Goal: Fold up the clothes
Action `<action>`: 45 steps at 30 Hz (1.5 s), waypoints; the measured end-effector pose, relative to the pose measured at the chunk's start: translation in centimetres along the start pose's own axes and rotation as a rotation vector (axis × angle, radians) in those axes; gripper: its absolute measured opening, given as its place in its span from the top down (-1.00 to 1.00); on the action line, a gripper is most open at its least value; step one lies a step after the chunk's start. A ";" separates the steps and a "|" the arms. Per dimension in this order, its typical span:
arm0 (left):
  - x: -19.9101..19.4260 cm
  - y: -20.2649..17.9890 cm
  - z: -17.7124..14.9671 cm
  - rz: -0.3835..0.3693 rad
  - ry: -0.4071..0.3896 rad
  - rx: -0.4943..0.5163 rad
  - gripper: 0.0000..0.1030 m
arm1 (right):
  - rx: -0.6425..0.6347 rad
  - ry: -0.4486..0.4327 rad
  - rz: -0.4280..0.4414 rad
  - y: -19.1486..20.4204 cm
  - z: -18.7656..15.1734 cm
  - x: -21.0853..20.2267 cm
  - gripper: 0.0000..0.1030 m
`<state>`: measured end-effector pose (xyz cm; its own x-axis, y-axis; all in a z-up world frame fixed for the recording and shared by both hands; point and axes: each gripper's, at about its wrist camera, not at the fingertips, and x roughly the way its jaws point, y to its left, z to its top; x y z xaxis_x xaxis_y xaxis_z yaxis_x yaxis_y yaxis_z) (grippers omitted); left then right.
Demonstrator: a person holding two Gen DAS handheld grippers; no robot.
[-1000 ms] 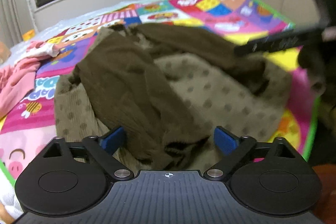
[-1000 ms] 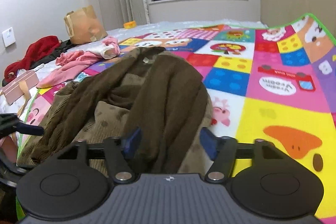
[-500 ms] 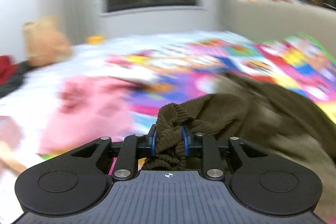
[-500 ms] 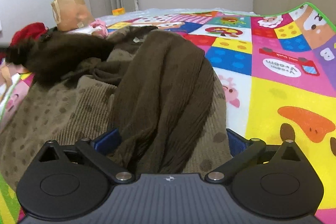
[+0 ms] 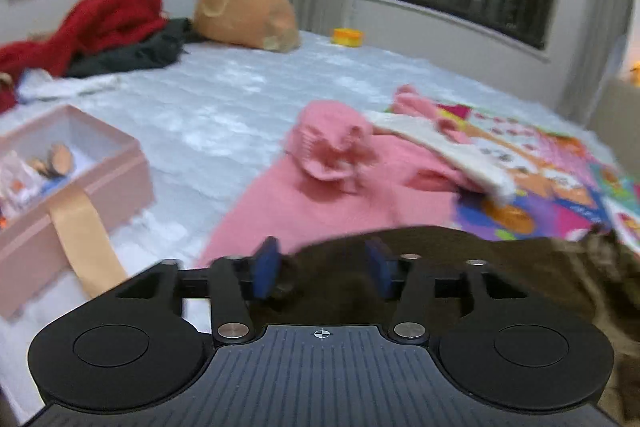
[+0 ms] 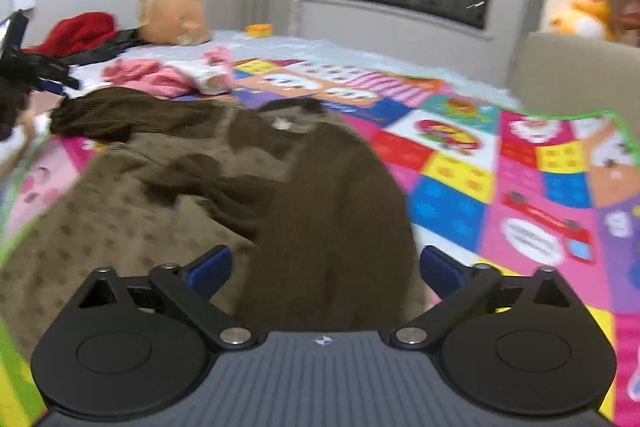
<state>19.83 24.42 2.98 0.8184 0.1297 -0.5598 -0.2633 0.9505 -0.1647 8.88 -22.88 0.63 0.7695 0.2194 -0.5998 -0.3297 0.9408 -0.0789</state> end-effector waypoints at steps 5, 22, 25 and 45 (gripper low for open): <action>-3.3 -2.8 -2.8 -0.145 -0.044 0.041 -0.64 | -0.165 0.143 -0.023 1.9 0.2 4.9 -0.70; 2.1 -7.3 -10.9 -0.447 -0.092 -0.185 -0.97 | -0.321 0.047 -0.537 -12.7 7.3 8.8 0.80; 2.4 -6.7 -11.1 -0.465 -0.102 -0.221 -0.98 | -0.124 0.008 -0.367 -14.1 7.8 7.0 0.79; 2.9 -7.1 -10.8 -0.442 -0.073 -0.199 -1.00 | -0.386 0.028 0.130 -0.7 -7.3 -4.6 -0.16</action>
<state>18.55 15.04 -6.22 0.9055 -0.2482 -0.3442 0.0310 0.8476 -0.5298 1.55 -26.44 -2.38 0.6943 0.3180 -0.6457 -0.6085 0.7385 -0.2906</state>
